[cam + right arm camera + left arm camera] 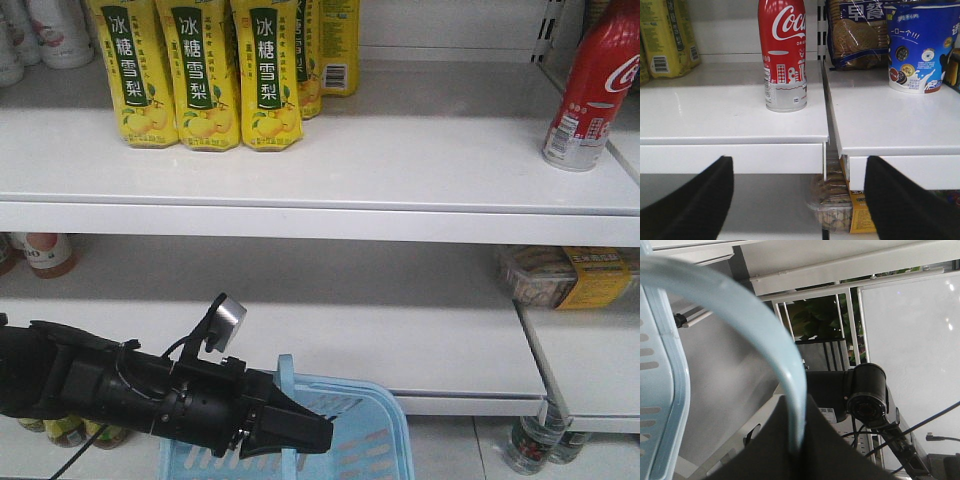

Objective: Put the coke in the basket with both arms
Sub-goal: 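Reach the open right gripper around the red Coca-Cola can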

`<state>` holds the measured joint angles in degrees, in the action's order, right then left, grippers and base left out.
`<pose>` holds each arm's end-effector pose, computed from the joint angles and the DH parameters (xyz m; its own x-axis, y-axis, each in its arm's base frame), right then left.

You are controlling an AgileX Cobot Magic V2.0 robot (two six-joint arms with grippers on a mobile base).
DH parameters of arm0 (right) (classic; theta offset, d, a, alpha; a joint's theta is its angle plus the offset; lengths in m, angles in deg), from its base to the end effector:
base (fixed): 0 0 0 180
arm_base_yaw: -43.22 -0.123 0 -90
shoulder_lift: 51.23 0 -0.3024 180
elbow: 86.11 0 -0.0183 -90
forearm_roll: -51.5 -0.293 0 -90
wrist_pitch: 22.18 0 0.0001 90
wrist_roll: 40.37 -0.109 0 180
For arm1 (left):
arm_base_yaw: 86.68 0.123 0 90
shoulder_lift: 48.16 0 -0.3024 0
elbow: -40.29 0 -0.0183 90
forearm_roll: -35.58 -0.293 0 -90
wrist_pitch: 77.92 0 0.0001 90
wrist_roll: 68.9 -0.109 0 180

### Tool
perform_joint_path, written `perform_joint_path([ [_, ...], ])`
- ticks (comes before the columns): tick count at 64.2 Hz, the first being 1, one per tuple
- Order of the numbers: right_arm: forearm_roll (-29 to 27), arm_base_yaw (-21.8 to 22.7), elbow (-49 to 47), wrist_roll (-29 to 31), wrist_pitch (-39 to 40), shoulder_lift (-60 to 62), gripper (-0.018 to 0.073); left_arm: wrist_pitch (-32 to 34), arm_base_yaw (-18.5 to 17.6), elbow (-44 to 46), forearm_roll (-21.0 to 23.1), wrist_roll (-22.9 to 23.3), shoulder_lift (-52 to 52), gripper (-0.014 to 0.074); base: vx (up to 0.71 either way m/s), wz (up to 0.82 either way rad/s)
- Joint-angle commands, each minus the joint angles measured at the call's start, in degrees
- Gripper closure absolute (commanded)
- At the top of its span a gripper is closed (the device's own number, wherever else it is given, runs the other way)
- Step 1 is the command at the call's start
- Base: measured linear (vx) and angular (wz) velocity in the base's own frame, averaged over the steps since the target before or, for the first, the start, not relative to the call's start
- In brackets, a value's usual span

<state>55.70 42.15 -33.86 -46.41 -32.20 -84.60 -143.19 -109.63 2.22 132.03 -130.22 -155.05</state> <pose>0.1467 0.0013 0.3192 -0.0979 0.0314 -0.9947 -0.0027 0.9995 0.0318 0.2437 -0.2101 0.1521 -0.9869 0.0942 -0.1307 0.1519 0.2732 -0.9499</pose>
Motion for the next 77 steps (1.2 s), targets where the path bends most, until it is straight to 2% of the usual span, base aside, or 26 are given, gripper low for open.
perform_joint_path([
  [1, 0.8, 0.3, -2.0, 0.6, 4.1, -0.6, -0.0031, -5.7, -0.2, 0.8, 5.8, -0.1, 2.9, 0.0602, 0.00, 0.00],
  [12, 0.8, 0.3, -2.0, 0.6, 4.5, -0.6, -0.0031, -5.7, -0.2, 0.8, 5.8, -0.1, 2.9, 0.0602, 0.00, 0.00],
  [23, -0.7, 0.3, -2.4, 0.5, 10.9, -1.2, -0.0031, -5.7, -0.2, 0.8, 5.8, -0.1, 2.9, 0.0602, 0.00, 0.00],
  [28, -0.7, 0.3, -3.9, 0.5, 11.2, -2.4, -0.0031, -5.7, -0.2, 0.8, 5.8, -0.1, 2.9, 0.0602, 0.00, 0.00],
  [48, 0.0, 0.3, -16.7, 1.5, 11.1, -13.4, -0.0031, -5.7, -0.2, 0.8, 5.8, -0.1, 2.9, 0.0602, 0.00, 0.00],
  [64, -0.2, 0.3, -26.8, 1.6, 7.5, -23.1, -0.0031, -5.7, -0.2, 0.8, 5.8, -0.1, 2.9, 0.0602, 0.00, 0.00],
  [77, -0.2, 0.3, -31.6, 1.6, 7.1, -27.2, -0.0031, -5.7, -0.2, 0.8, 5.8, -0.1, 2.9, 0.0602, 0.00, 0.00],
])
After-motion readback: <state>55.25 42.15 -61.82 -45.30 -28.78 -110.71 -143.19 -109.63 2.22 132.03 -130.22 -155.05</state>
